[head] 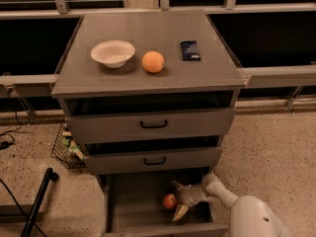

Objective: Place apple into bottom drawer

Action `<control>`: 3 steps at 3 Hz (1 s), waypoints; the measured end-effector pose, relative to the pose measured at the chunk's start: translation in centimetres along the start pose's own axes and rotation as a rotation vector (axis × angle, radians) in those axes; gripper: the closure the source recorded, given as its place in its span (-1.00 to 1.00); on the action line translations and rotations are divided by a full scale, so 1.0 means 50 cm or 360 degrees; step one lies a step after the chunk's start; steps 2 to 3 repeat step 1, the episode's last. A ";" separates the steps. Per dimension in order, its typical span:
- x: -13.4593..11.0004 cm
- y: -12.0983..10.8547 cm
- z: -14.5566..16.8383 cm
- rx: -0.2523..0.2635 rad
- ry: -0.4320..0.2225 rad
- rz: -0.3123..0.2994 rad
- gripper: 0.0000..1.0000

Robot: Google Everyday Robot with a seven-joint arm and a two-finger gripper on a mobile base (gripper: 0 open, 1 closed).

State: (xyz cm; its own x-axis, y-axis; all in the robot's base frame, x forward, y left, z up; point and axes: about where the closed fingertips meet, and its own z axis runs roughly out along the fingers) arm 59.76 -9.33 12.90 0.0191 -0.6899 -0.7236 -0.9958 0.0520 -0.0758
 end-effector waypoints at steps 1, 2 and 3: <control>0.000 0.000 0.000 0.0000 0.0000 0.0000 -1.00; 0.000 0.000 0.000 0.0000 0.0000 0.0000 -1.00; 0.000 0.000 0.000 0.0000 0.0000 0.0000 -1.00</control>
Offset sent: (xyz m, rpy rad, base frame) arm 0.0000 0.0000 0.0000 0.0000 0.0000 0.0000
